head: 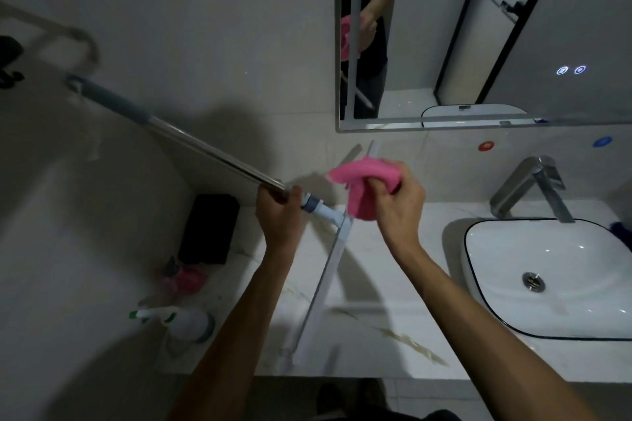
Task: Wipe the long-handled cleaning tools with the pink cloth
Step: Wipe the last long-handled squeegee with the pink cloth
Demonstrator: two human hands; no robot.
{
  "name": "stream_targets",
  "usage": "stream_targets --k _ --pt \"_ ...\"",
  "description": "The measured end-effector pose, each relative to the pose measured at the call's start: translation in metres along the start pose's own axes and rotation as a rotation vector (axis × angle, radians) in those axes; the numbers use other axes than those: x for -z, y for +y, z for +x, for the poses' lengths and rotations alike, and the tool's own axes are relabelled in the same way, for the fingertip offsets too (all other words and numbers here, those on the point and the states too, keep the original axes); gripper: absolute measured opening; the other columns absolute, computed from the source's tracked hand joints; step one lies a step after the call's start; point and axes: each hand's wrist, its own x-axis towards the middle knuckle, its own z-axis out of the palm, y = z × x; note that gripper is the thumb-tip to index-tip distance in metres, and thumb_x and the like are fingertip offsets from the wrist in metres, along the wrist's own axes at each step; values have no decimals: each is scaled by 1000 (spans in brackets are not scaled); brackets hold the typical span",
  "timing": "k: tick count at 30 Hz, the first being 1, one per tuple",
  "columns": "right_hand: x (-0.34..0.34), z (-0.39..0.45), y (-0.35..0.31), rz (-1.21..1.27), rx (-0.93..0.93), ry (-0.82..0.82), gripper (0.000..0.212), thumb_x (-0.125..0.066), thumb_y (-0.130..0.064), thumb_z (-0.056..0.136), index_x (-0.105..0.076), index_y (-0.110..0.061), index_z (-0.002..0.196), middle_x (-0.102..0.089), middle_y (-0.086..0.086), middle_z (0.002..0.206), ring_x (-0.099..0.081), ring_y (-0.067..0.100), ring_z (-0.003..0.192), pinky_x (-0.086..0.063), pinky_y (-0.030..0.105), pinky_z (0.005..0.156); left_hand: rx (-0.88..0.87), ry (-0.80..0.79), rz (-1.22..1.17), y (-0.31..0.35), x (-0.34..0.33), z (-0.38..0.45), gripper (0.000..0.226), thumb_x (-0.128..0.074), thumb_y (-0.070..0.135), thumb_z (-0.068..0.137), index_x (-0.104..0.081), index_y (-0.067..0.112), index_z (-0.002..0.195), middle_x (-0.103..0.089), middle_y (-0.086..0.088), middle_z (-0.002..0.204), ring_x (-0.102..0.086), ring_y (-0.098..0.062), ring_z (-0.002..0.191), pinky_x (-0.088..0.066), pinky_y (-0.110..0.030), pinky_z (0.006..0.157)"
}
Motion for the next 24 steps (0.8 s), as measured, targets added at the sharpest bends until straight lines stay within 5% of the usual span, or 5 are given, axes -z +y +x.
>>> stream_targets --k 4,8,12,16,24 --pt "9 0 15 97 -138 202 21 -55 -13 101 -57 -5 121 -60 -8 104 -56 -14 87 -46 13 77 44 8 -59 0 -1 2 30 -69 26 68 -60 17 95 -70 -13 93 -70 -34 87 -57 -57 84" --pt "10 -7 33 77 -274 103 22 -51 -20 102 -64 -12 118 -67 2 107 -62 -3 89 -54 23 85 18 1 -79 13 -8 -10 32 -66 3 81 -58 11 111 -68 -3 94 -69 -26 88 -58 -40 85" --pt "9 -8 31 165 -341 -107 34 -44 -9 101 -77 -18 95 -59 20 74 -59 26 67 -57 46 63 102 -43 -145 4 -13 -6 43 -66 18 74 -60 11 116 -69 -16 105 -70 -30 93 -57 -52 88" --pt "6 2 29 206 -533 26 12 -59 -3 95 -70 -5 89 -65 11 73 -63 31 67 -58 54 62 161 -102 -171 3 -13 -12 28 -67 14 82 -58 14 109 -66 -4 88 -67 -10 75 -58 -42 77" --pt "4 11 16 263 -343 73 31 -55 17 85 -69 -10 81 -63 3 72 -59 8 57 -54 25 55 251 -332 499 -15 -4 -7 47 -54 53 85 -67 11 69 -70 -4 61 -71 -25 61 -59 -43 67"
